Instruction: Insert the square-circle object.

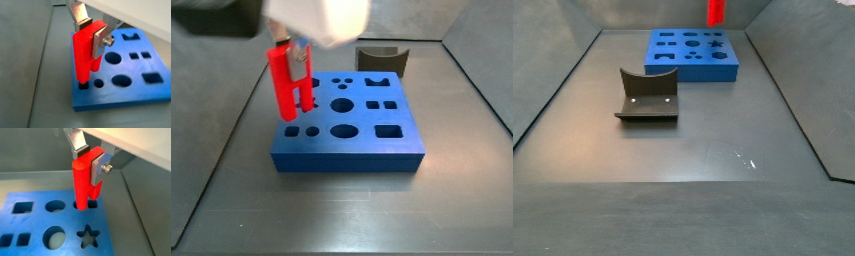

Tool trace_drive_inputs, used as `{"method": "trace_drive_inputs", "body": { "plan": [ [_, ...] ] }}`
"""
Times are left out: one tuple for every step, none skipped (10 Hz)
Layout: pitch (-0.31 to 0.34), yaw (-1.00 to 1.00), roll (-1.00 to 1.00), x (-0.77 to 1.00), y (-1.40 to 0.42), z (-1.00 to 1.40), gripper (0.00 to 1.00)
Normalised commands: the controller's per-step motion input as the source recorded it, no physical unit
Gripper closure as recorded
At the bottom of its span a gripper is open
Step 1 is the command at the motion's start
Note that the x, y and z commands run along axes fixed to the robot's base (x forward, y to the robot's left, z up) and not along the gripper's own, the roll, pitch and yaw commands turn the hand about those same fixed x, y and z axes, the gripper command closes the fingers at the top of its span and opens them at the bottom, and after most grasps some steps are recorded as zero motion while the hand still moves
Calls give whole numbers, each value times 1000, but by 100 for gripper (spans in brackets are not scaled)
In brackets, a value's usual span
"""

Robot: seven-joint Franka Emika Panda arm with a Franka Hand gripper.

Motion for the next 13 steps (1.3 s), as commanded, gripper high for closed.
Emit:
{"method": "trace_drive_inputs", "body": {
  "plan": [
    [-7, -1000, 0, 0, 0, -231, 100],
    [0, -1000, 0, 0, 0, -211, 100],
    [0, -1000, 0, 0, 0, -209, 100],
    [-3, -1000, 0, 0, 0, -209, 100],
    [-4, -1000, 0, 0, 0, -206, 100],
    [0, -1000, 0, 0, 0, -206, 100],
    [-1, -1000, 0, 0, 0, -206, 100],
    [-3, -1000, 0, 0, 0, -209, 100],
    [-30, -1000, 0, 0, -49, -194, 100],
    [-46, -926, -1, 0, -251, -137, 100],
    [-64, -417, 0, 103, -269, -131, 100],
    [-19, -89, 77, 0, -31, -17, 100],
    [-89, 0, 46, -131, -3, -111, 100]
  ]
}}
